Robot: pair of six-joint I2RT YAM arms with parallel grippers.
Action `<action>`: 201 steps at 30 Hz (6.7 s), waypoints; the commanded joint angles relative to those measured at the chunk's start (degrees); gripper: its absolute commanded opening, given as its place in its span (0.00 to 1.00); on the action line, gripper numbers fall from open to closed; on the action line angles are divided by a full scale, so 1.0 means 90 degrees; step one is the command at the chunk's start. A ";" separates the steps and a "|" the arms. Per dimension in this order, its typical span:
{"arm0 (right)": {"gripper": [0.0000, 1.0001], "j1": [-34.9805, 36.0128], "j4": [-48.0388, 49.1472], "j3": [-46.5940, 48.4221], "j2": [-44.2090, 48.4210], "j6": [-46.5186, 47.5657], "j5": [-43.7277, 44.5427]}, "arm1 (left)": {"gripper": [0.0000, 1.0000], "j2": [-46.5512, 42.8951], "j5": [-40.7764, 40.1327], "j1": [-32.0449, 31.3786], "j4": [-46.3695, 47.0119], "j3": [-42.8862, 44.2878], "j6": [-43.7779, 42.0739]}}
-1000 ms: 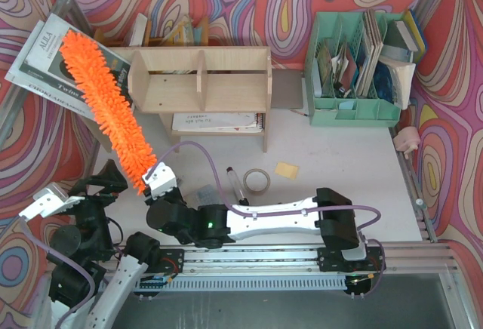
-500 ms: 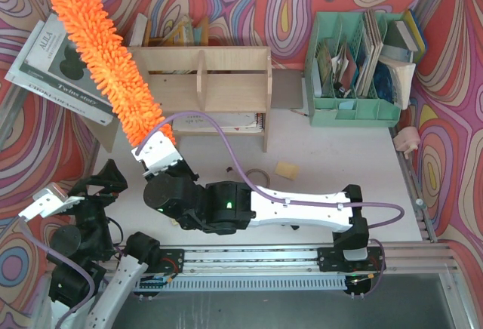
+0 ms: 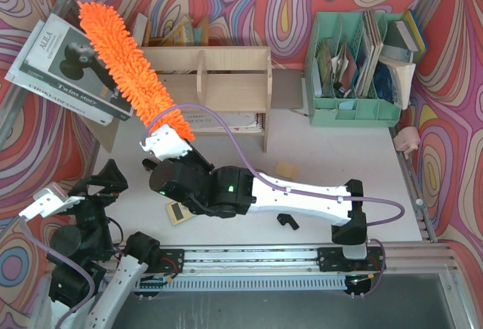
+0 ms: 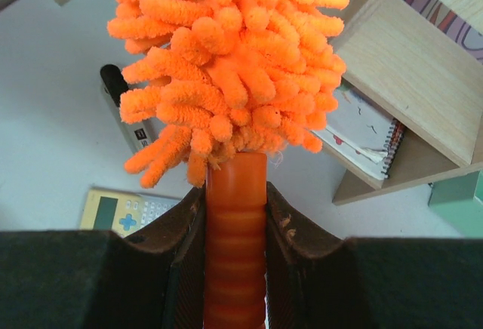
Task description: Dust the bookshelf with a duster
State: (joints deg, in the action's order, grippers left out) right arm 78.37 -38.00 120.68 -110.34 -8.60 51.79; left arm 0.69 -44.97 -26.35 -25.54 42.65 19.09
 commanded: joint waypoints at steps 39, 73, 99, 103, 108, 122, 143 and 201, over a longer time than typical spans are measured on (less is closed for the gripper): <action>0.00 -0.0456 -0.0227 -0.0591 0.0288 -0.0809 -0.0754 | 0.98 0.0042 0.0075 0.0043 0.0117 -0.0063 0.0027; 0.00 -0.0376 -0.0423 -0.0816 0.0591 -0.1456 -0.0508 | 0.98 0.0064 0.0065 0.0037 0.0115 -0.0070 0.0037; 0.00 -0.0547 -0.1745 -0.0314 0.2186 -0.1092 0.0481 | 0.98 0.0110 0.0094 0.0038 0.0116 -0.0071 0.0047; 0.00 -0.0553 -0.2141 -0.0312 0.2343 -0.1209 0.0511 | 0.98 0.0109 0.0095 0.0038 0.0104 -0.0070 0.0047; 0.00 -0.0553 -0.2463 -0.0638 0.2353 -0.1567 0.0298 | 0.98 0.0109 0.0085 0.0040 0.0101 -0.0066 0.0047; 0.00 -0.0683 -0.2513 -0.0967 0.1964 -0.1750 -0.0198 | 0.98 0.0067 0.0032 0.0038 0.0084 -0.0060 0.0047; 0.00 -0.1348 -0.4012 -0.1584 0.2665 -0.3120 0.0198 | 0.98 0.0075 0.0019 0.0040 0.0084 -0.0071 0.0047; 0.00 -0.1586 -0.2200 -0.1366 0.2344 -0.1270 -0.1324 | 0.98 0.0179 0.0016 0.0037 0.0081 -0.0071 0.0037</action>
State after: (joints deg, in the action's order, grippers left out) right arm 64.10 -63.46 107.77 -89.23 -23.66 41.87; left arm 1.96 -44.60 -26.35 -25.56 42.63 19.11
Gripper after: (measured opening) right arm 0.333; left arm 0.983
